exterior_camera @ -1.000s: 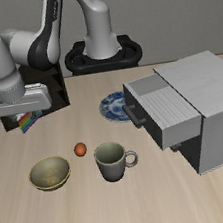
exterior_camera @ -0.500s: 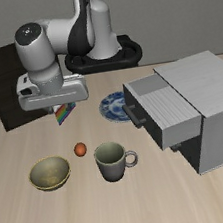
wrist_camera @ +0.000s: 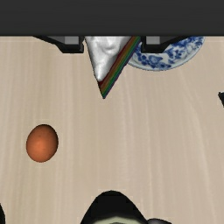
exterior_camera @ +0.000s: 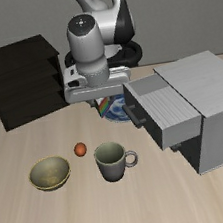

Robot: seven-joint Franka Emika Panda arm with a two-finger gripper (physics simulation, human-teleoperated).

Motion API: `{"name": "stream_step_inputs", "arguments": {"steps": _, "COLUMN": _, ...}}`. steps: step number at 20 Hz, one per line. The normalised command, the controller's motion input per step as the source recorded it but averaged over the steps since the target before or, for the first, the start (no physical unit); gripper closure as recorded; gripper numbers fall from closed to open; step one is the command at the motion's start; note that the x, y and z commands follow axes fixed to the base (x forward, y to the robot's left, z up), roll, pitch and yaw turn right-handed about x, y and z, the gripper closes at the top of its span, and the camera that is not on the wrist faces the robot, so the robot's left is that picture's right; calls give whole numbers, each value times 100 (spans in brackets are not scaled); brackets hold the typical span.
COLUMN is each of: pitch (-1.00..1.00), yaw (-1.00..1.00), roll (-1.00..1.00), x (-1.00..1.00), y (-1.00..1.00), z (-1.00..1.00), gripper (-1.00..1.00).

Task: Pick up the cake and place it on the plate

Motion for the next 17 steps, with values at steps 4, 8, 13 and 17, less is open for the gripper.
{"name": "stream_step_inputs", "arguments": {"steps": 4, "pitch": 0, "yaw": 0, "roll": 0, "x": -75, "y": 25, "z": 0, "gripper": 100}}
{"name": "stream_step_inputs", "arguments": {"steps": 8, "pitch": 0, "yaw": 0, "roll": 0, "x": -50, "y": 50, "z": 0, "gripper": 100}}
{"name": "stream_step_inputs", "arguments": {"steps": 13, "pitch": 0, "yaw": 0, "roll": 0, "x": 0, "y": 0, "z": 0, "gripper": -100}}
{"name": "stream_step_inputs", "arguments": {"steps": 17, "pitch": 0, "yaw": 0, "roll": 0, "x": 0, "y": 0, "z": 0, "gripper": -100}}
